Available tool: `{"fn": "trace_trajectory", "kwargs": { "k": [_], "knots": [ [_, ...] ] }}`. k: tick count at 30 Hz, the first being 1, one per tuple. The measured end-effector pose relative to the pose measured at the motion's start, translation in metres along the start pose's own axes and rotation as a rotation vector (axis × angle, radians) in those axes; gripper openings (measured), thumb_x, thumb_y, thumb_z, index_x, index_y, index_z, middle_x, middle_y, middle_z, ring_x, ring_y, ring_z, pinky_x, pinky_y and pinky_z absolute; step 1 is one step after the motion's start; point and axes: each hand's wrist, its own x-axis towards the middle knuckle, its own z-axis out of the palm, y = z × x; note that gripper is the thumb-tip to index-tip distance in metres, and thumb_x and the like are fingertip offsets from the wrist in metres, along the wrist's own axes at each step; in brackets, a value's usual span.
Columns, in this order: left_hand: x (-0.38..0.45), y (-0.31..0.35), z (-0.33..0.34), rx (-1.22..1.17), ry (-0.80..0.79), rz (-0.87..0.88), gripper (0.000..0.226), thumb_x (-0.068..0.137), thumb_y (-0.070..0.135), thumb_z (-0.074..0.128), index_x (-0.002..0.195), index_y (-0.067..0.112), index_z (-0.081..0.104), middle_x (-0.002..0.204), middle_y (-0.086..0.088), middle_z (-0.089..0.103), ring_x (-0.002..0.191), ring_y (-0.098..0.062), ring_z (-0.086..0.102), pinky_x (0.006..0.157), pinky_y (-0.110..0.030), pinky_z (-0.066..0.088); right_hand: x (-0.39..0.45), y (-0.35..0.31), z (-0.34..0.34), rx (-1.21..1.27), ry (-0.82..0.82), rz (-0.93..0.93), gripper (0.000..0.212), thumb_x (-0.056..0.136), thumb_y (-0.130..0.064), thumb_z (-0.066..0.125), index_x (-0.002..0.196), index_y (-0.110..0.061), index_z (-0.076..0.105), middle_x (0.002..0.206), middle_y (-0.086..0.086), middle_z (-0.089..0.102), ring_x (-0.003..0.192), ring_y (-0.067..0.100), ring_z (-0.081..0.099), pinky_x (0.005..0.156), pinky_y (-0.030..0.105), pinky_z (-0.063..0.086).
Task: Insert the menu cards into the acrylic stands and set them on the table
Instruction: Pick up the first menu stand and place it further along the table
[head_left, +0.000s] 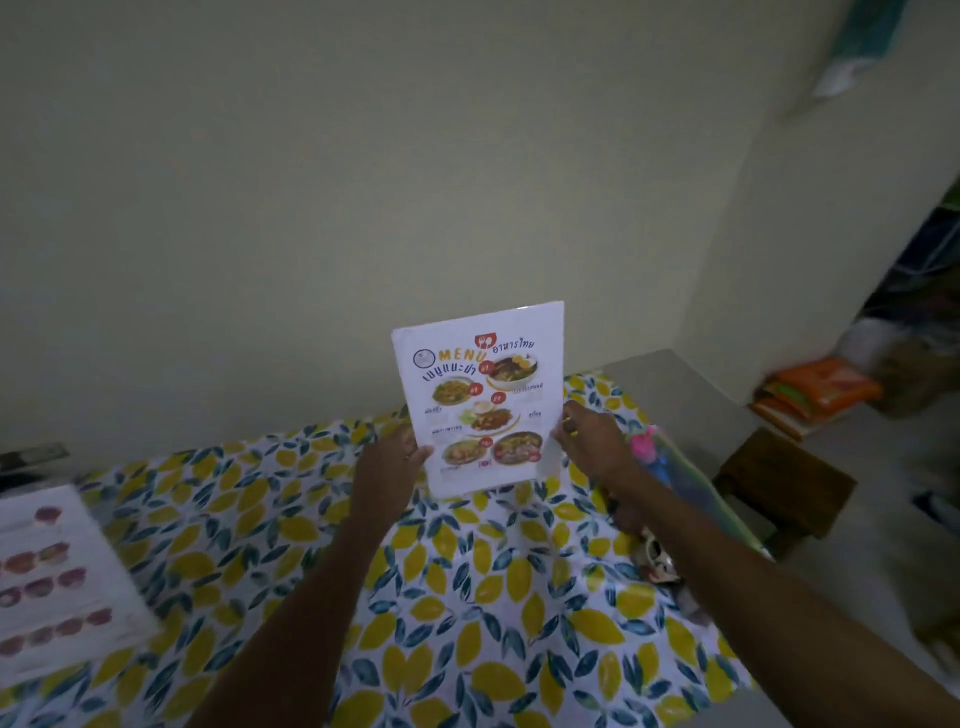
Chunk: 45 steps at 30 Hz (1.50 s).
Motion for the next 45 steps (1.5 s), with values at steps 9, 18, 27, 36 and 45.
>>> {"fn": "trace_trajectory", "kwargs": {
  "k": [9, 18, 27, 36, 45],
  "knots": [
    [0.155, 0.056, 0.12, 0.077, 0.005, -0.001, 0.027, 0.092, 0.039, 0.06, 0.098, 0.014, 0.066, 0.093, -0.013, 0.072, 0.083, -0.034, 0.069, 0.072, -0.047, 0.058, 0.168, 0.134, -0.058, -0.095, 0.008, 0.008, 0.019, 0.087, -0.018, 0.063, 0.089, 0.0, 0.058, 0.088, 0.022, 0.073, 0.082, 0.039, 0.068, 0.071, 0.043, 0.055],
    [0.219, 0.046, 0.257, 0.008, -0.056, -0.199, 0.003, 0.092, 0.026, 0.066, 0.092, 0.023, 0.066, 0.086, -0.003, 0.074, 0.072, -0.015, 0.067, 0.058, -0.017, 0.047, 0.24, 0.282, 0.008, 0.004, -0.184, 0.108, 0.02, 0.088, -0.02, 0.063, 0.1, -0.004, 0.062, 0.092, 0.019, 0.073, 0.085, 0.036, 0.068, 0.076, 0.044, 0.056],
    [0.248, 0.029, 0.316, 0.063, -0.128, -0.299, 0.027, 0.093, 0.037, 0.062, 0.101, 0.011, 0.065, 0.09, -0.006, 0.077, 0.078, -0.022, 0.072, 0.069, -0.043, 0.059, 0.252, 0.344, 0.038, 0.035, -0.209, 0.172, 0.02, 0.091, -0.022, 0.061, 0.093, -0.003, 0.058, 0.087, 0.016, 0.07, 0.079, 0.033, 0.066, 0.069, 0.035, 0.051],
    [0.248, 0.018, 0.33, 0.08, -0.088, -0.345, 0.025, 0.092, 0.042, 0.062, 0.094, 0.017, 0.061, 0.086, -0.003, 0.077, 0.074, -0.019, 0.071, 0.067, -0.047, 0.06, 0.244, 0.35, 0.051, 0.028, -0.149, 0.179, 0.022, 0.093, -0.029, 0.056, 0.09, -0.007, 0.056, 0.084, 0.016, 0.07, 0.075, 0.034, 0.067, 0.067, 0.044, 0.056],
    [0.248, 0.027, 0.317, 0.026, -0.168, -0.384, 0.041, 0.09, 0.031, 0.067, 0.125, 0.014, 0.053, 0.103, -0.011, 0.074, 0.09, -0.027, 0.071, 0.077, -0.045, 0.06, 0.239, 0.331, 0.043, 0.029, -0.226, 0.297, 0.031, 0.094, -0.031, 0.055, 0.099, 0.0, 0.054, 0.097, 0.023, 0.068, 0.09, 0.042, 0.064, 0.077, 0.049, 0.054]
  ]
}}
